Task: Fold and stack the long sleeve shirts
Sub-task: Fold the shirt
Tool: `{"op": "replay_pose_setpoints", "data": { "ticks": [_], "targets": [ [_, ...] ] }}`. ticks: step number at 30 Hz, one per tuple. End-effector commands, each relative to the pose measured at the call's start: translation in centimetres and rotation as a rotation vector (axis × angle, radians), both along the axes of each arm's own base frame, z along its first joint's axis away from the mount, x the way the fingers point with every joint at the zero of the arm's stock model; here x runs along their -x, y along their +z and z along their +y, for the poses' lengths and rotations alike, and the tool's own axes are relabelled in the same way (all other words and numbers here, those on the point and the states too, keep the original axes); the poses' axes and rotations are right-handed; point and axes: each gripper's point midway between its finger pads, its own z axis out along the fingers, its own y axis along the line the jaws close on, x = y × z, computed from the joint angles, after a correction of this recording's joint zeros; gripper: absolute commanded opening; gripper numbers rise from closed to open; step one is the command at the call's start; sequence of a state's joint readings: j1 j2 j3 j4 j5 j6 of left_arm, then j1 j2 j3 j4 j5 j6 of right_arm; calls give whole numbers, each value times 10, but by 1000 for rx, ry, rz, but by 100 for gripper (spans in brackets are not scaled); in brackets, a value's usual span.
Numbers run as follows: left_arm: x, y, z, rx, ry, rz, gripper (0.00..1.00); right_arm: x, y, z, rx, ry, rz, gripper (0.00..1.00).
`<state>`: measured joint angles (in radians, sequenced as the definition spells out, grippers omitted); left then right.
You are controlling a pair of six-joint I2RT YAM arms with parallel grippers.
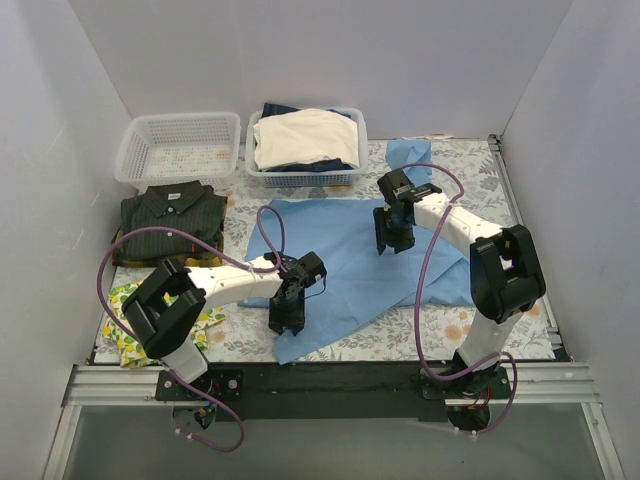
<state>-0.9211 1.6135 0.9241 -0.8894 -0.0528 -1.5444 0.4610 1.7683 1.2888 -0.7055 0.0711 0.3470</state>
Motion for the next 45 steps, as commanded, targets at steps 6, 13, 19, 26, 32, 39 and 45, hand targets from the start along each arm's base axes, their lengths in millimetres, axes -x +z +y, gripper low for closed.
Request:
{"op": "replay_pose_setpoints", "data": {
  "ticks": [6, 13, 19, 26, 32, 39, 45],
  "targets": [
    [-18, 8, 7, -55, 28, -89, 0, -17, 17, -5, 38, -36, -70, 53],
    [-78, 77, -11, -84, 6, -286, 0, -20, 22, -10, 54, -57, -91, 53],
    [-127, 118, -11, -143, -15, -407, 0, -11, 19, -43, 79, -140, -75, 52],
    [-151, 146, -8, -131, 1, -459, 0, 4, 27, -114, 103, -347, -86, 52],
    [-156, 149, -1, -121, 12, -470, 0, 22, 29, -154, 134, -478, -67, 53],
    [-175, 136, 22, -156, 52, -462, 0, 30, 16, -158, 80, -530, -32, 53],
    [-164, 110, 35, -160, 46, -371, 0, 17, 16, -154, 50, -531, -53, 53]
  ]
}}
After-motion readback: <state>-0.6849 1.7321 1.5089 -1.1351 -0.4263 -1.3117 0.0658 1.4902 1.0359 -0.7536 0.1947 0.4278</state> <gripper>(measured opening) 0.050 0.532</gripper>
